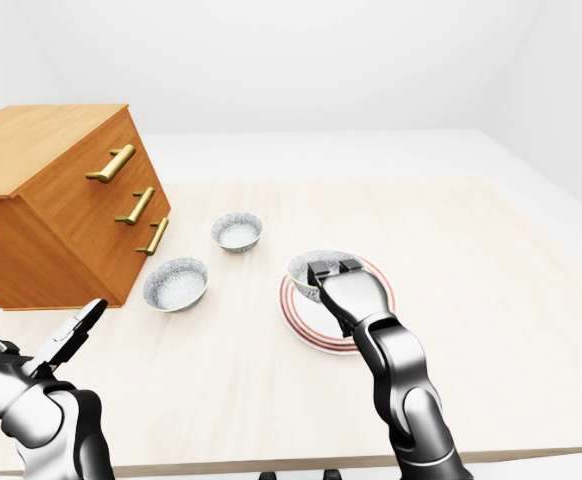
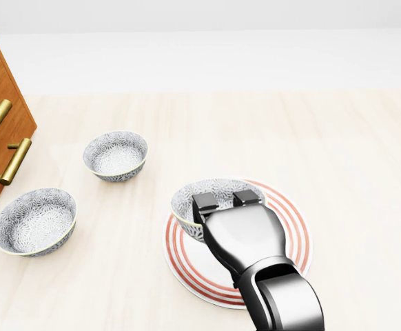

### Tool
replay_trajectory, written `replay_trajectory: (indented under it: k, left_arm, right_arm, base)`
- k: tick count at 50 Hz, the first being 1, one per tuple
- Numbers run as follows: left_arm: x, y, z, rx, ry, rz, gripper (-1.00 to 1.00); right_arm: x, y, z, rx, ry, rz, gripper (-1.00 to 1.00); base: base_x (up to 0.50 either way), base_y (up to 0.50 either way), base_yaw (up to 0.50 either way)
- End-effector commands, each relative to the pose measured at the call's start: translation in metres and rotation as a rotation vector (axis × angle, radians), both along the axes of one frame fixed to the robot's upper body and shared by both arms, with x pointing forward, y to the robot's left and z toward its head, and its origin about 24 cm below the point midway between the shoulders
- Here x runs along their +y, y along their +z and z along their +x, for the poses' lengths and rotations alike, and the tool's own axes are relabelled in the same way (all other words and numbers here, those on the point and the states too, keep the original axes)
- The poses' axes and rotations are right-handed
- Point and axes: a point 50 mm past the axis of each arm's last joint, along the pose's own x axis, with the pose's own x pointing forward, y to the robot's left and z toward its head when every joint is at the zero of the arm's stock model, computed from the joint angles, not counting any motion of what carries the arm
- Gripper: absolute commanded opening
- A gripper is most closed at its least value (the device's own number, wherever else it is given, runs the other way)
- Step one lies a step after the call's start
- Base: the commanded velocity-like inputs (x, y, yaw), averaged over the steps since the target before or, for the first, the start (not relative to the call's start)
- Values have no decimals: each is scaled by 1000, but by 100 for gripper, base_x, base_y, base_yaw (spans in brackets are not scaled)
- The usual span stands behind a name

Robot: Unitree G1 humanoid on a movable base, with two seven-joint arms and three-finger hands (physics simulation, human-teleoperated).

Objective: Put the bowl at the front on the plate.

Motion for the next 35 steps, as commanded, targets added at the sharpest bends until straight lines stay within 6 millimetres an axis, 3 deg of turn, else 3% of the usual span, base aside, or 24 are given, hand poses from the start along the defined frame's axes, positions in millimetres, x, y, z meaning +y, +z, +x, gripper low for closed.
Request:
replay_trajectory:
  k: [1, 11, 16, 23, 35]
  left_arm:
    - [0, 5, -2, -21, 4, 11, 100]
    - [1, 6, -4, -25, 11, 15, 100]
    - [0, 0, 0, -1, 6, 2, 100]
    - [0, -3, 2, 14, -5, -6, 100]
    - [0, -1, 0, 7, 0, 1, 100]
  right_arm:
    - [-11, -6, -4, 31, -9, 42, -100]
    - [-19, -9, -4, 44, -29, 43, -100]
    - [-19, -20, -5, 93, -27, 39, -100]
    - [-12, -32, -10, 9, -24, 51, -100]
    - [-11, -29, -3, -24, -28, 36, -100]
  base:
    - [0, 0, 0]
    - [0, 0, 0]
    - [0, 0, 0]
    - [0, 0, 0]
    - [0, 0, 0]
